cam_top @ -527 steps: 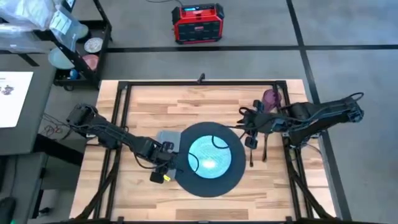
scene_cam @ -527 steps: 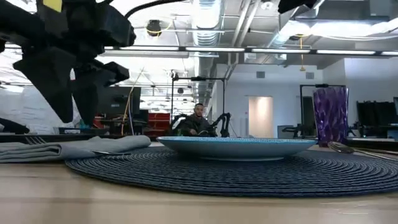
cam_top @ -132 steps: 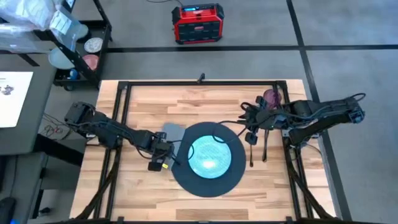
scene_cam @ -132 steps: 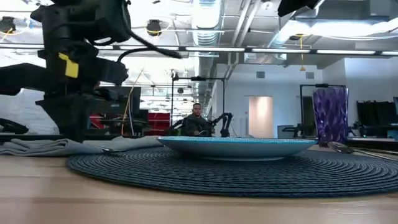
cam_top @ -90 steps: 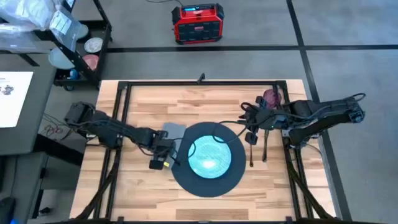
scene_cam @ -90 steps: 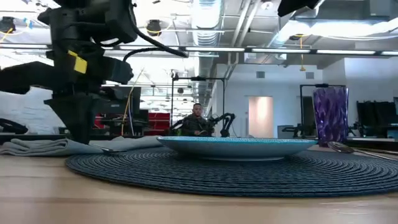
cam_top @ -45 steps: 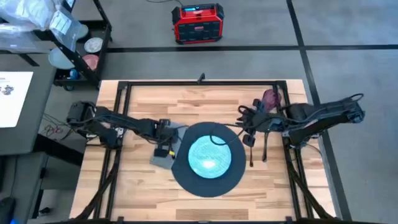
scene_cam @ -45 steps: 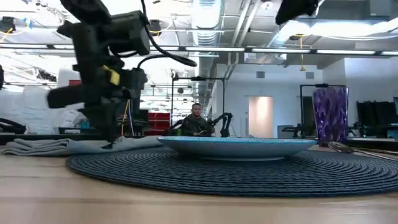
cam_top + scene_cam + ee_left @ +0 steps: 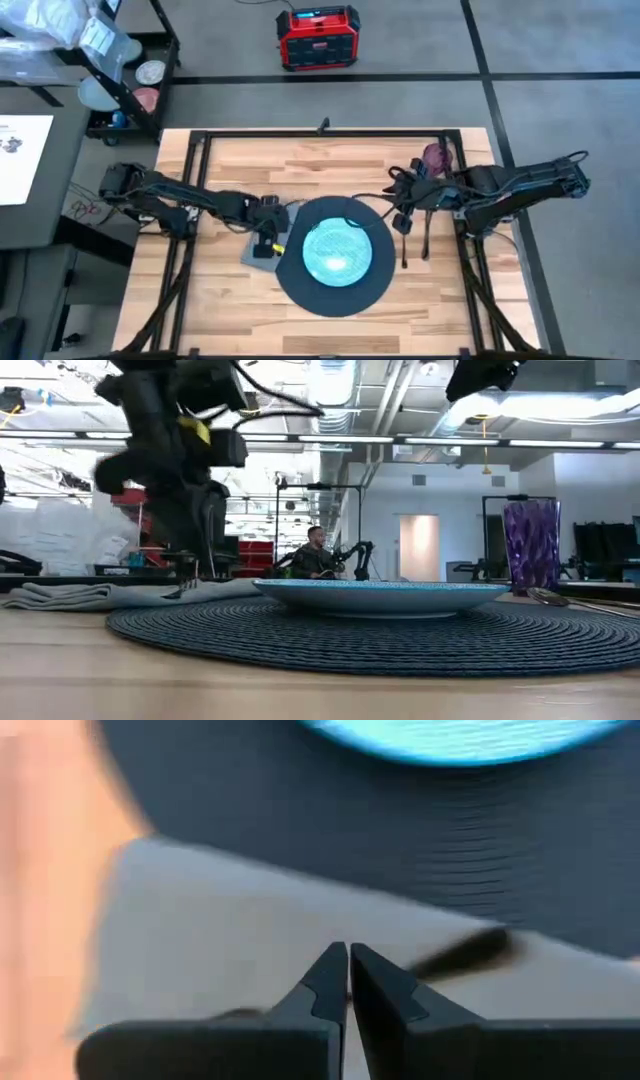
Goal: Set table place
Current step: Adjust the black fork on the gray table napkin
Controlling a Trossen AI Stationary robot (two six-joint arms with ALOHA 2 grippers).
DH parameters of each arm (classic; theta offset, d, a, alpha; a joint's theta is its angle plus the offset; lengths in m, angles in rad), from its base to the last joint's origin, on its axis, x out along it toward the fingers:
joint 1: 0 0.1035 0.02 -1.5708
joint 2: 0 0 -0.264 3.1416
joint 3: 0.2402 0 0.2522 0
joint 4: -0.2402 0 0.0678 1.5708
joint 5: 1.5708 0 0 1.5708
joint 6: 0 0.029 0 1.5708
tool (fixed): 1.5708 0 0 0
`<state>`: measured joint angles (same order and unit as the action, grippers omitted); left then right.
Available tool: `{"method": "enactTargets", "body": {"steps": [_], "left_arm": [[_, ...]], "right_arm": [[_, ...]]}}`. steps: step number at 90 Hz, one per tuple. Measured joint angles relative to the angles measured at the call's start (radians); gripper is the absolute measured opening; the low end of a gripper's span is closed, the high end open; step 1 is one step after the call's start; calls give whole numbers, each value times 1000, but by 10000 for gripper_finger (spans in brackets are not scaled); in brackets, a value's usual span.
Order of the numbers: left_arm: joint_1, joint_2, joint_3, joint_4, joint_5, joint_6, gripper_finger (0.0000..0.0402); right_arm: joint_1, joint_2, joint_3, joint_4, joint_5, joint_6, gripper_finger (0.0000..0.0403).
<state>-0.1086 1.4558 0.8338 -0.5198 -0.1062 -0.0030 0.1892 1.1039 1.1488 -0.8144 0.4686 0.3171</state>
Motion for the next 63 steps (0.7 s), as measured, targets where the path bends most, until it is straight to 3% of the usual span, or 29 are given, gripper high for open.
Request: {"method": "enactTargets", "body": {"steps": [63], "left_arm": [[-47, 3, -105, 127, 11, -92, 0]], "right_arm": [[0, 1, 0, 2, 0, -11, 60]]}}
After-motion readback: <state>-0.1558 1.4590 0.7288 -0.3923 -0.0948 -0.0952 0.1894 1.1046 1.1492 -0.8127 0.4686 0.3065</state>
